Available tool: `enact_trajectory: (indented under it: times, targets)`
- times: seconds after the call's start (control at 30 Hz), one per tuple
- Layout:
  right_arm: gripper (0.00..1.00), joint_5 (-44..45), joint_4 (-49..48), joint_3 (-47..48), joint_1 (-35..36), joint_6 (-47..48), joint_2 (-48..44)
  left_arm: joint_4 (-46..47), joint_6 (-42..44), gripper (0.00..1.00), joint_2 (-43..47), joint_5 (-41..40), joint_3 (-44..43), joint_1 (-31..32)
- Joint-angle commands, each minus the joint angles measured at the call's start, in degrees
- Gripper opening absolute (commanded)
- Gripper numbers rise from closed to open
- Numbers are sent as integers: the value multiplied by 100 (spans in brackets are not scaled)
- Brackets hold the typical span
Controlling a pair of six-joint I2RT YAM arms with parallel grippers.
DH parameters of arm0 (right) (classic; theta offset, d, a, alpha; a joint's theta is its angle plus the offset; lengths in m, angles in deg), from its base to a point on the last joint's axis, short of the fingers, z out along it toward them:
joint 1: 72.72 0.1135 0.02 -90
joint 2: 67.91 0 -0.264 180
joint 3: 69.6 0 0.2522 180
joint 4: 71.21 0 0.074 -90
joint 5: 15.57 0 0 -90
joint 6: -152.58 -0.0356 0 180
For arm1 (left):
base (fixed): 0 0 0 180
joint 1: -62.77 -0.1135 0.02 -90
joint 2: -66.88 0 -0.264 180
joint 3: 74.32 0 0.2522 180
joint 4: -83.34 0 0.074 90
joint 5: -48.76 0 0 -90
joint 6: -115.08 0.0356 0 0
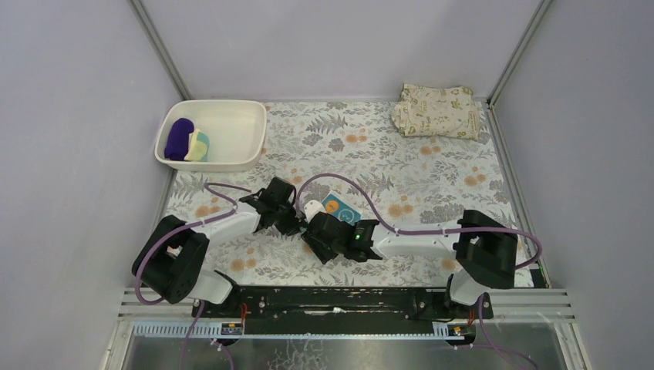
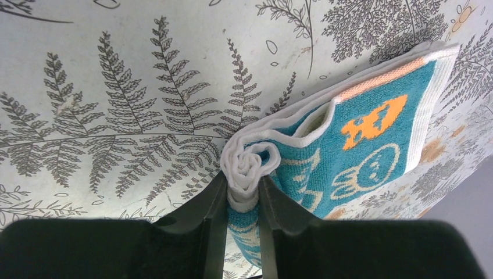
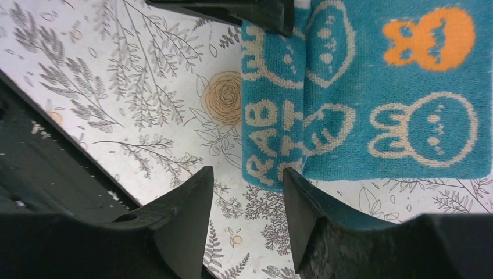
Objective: Roll the towels
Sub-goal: Roll the towel at the center of the board.
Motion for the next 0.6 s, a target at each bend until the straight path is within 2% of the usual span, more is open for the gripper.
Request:
enact_trajectory:
  times: [0.0, 0.33, 0.57]
  targets:
    - [54, 214, -278, 165, 25, 128, 265, -320, -23, 20, -29, -286, -11, 41]
    - [52, 619, 242, 128, 81, 35, 877, -337, -23, 22, -60, -306, -11, 42]
    - [43, 700, 567, 60, 121, -5, 1182, -374, -30, 24, -118, -350, -93, 46]
